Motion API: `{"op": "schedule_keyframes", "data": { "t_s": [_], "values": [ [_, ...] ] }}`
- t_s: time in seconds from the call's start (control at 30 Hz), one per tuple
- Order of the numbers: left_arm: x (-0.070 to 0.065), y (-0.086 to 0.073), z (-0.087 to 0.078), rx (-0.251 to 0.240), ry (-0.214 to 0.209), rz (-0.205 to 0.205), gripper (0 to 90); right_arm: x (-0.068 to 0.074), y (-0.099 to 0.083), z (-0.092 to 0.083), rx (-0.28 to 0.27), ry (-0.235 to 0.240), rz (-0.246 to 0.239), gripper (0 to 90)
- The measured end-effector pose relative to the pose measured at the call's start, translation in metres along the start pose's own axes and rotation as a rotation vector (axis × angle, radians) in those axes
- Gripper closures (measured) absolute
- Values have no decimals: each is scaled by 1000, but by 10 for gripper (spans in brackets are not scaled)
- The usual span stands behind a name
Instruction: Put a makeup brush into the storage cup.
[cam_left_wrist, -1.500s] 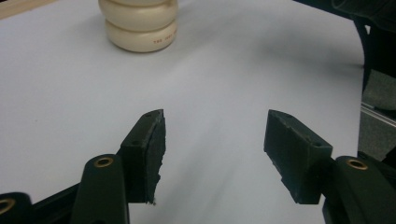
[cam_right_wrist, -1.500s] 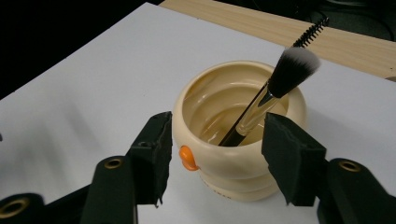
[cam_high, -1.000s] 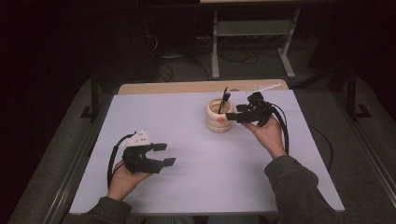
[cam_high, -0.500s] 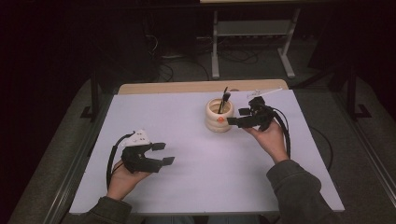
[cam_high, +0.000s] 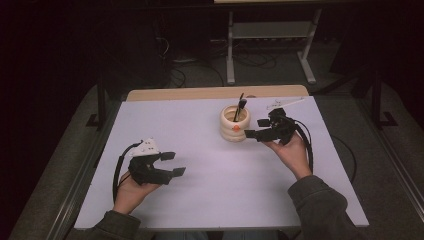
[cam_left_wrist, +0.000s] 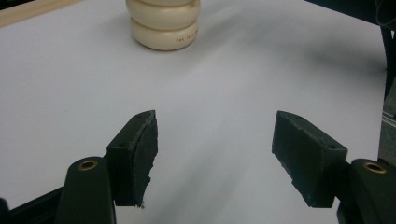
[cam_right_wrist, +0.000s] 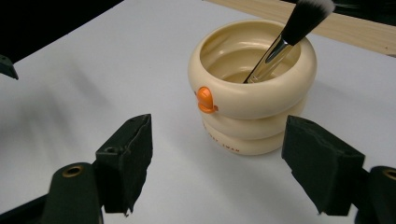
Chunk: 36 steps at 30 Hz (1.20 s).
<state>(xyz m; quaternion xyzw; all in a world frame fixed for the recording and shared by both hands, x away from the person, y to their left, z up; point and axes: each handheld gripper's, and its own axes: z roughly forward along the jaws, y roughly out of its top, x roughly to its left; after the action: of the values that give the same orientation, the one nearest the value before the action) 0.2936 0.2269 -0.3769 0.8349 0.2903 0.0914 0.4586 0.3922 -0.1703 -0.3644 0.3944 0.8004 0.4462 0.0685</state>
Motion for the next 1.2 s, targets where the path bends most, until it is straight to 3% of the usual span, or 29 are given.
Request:
{"op": "schedule_keyframes", "data": {
  "t_s": [0.8, 1.2],
  "values": [
    [2, -1, 0, -1, 10, -12, 282, 8, -19, -11, -7, 13, -1, 218],
    [1, -2, 1, 12, 24, 0, 278, 12, -32, -18, -14, 5, -8, 202]
  ]
}}
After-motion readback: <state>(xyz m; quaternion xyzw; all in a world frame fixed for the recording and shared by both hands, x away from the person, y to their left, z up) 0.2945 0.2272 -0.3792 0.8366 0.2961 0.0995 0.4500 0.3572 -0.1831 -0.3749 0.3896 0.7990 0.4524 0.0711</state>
